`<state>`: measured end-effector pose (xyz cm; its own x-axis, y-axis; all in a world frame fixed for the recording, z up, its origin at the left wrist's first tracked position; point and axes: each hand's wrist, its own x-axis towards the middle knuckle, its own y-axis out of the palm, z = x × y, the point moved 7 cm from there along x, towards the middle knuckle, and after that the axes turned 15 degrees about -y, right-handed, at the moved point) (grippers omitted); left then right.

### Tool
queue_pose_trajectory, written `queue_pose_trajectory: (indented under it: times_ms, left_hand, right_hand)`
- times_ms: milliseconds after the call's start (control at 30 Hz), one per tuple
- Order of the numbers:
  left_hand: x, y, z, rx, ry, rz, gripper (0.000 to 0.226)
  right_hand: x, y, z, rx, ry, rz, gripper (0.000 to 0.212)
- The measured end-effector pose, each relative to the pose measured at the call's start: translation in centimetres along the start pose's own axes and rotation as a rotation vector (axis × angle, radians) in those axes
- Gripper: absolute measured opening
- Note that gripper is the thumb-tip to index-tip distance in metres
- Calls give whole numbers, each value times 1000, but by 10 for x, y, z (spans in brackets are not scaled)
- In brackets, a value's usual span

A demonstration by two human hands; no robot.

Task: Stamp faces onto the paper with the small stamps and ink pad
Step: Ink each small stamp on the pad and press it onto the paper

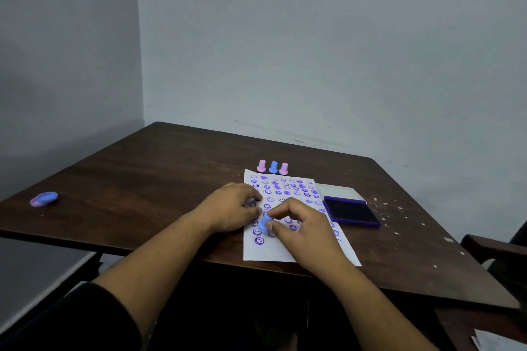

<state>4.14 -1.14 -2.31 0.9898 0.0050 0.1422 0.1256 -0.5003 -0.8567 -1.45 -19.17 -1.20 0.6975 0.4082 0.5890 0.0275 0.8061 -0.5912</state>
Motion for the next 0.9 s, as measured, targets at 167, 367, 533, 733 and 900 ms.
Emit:
queue_pose_trajectory:
  times_ms: [167,367,533,733,900]
  left_hand:
    - [1,1,1,17,-8,9,44]
    - [1,2,0,21,9,20,45]
    - [2,2,-1,27,12,14,46]
    - [2,2,-1,42,26,6,46]
    - [2,3,-2,71,42,3,45]
  right_hand:
    - [33,-27,-24,-49,13,-89,15]
    - [86,-66,-66,-17,140,-180,28]
    - [119,-80,-108,-104,220,-186,20]
    - [143,-66,-145,-287,244,-84,24]
    - [155,-46,-164,-342,251,-10,34]
